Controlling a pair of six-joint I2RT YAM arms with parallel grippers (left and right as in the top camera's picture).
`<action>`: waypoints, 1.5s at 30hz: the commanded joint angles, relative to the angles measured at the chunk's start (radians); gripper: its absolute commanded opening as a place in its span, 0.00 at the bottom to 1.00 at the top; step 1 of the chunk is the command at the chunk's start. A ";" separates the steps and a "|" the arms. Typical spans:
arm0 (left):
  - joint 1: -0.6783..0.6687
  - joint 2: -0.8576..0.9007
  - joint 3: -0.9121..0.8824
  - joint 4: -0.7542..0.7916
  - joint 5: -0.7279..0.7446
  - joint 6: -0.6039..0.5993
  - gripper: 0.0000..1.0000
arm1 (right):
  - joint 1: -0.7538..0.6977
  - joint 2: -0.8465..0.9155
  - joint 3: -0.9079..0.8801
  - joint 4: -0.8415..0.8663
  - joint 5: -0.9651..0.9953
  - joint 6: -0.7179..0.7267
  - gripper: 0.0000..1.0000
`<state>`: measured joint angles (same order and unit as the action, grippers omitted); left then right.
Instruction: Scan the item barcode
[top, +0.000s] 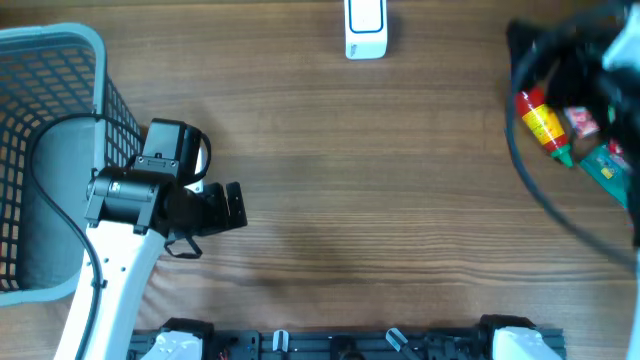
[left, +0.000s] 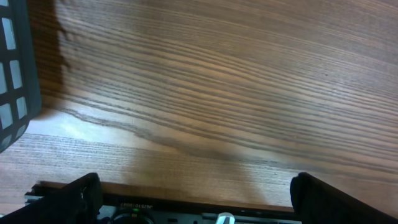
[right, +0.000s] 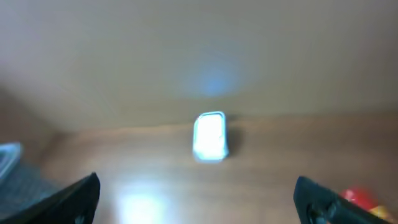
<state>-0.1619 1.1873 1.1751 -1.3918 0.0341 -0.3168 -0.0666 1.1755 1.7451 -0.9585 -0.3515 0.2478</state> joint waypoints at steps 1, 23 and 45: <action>-0.005 -0.004 -0.003 0.002 -0.010 -0.009 1.00 | 0.008 -0.095 0.002 -0.134 -0.028 0.316 1.00; -0.005 -0.004 -0.003 0.001 -0.010 -0.009 1.00 | 0.008 -0.449 -0.321 -0.116 0.356 0.443 1.00; -0.005 -0.004 -0.003 0.001 -0.010 -0.009 1.00 | 0.116 -1.171 -1.451 0.512 0.719 1.379 1.00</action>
<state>-0.1619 1.1873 1.1751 -1.3911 0.0341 -0.3168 0.0437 0.0383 0.4152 -0.5827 0.3592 1.4837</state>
